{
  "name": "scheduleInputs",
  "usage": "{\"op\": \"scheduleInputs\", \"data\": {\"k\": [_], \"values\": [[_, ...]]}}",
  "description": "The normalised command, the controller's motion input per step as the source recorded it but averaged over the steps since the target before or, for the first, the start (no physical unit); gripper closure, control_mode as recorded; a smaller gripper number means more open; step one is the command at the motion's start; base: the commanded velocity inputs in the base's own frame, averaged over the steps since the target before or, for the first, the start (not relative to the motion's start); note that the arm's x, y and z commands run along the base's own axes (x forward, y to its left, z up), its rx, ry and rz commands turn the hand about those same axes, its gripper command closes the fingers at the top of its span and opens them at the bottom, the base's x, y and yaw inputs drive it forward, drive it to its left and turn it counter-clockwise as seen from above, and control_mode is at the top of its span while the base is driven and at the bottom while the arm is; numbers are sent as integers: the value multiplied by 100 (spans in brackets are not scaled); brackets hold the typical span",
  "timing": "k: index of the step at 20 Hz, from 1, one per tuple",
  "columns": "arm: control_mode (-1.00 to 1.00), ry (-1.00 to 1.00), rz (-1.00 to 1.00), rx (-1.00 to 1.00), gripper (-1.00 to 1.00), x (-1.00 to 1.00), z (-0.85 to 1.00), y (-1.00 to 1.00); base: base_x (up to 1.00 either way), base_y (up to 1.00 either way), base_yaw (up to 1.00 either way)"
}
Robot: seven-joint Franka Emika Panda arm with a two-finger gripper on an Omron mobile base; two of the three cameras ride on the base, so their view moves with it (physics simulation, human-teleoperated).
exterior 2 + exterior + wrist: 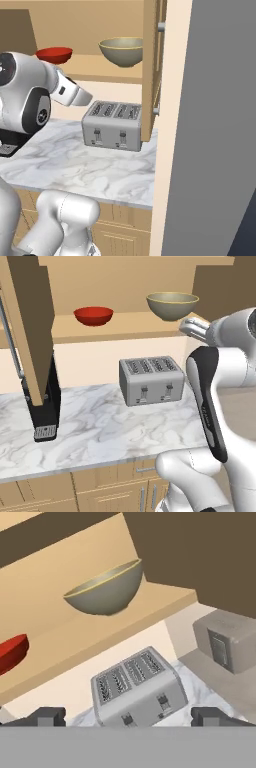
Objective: Take the smaller bowl and place it next to the appetizer plate on the dining counter , and place the larger bowl next to the plate with cooked food.
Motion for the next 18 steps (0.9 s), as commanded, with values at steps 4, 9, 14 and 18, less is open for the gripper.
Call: {"op": "scheduleInputs", "data": {"k": [4,9,14,18], "values": [[-100,-8,0,7,-100,0,9,0,0,0,0],[-100,-11,1,1,-100,0,37,0,0,0,0],[-100,-4,0,0,-100,-4,66,0,0,0,0],[-100,0,0,4,-100,0,20,0,0,0,0]]}}
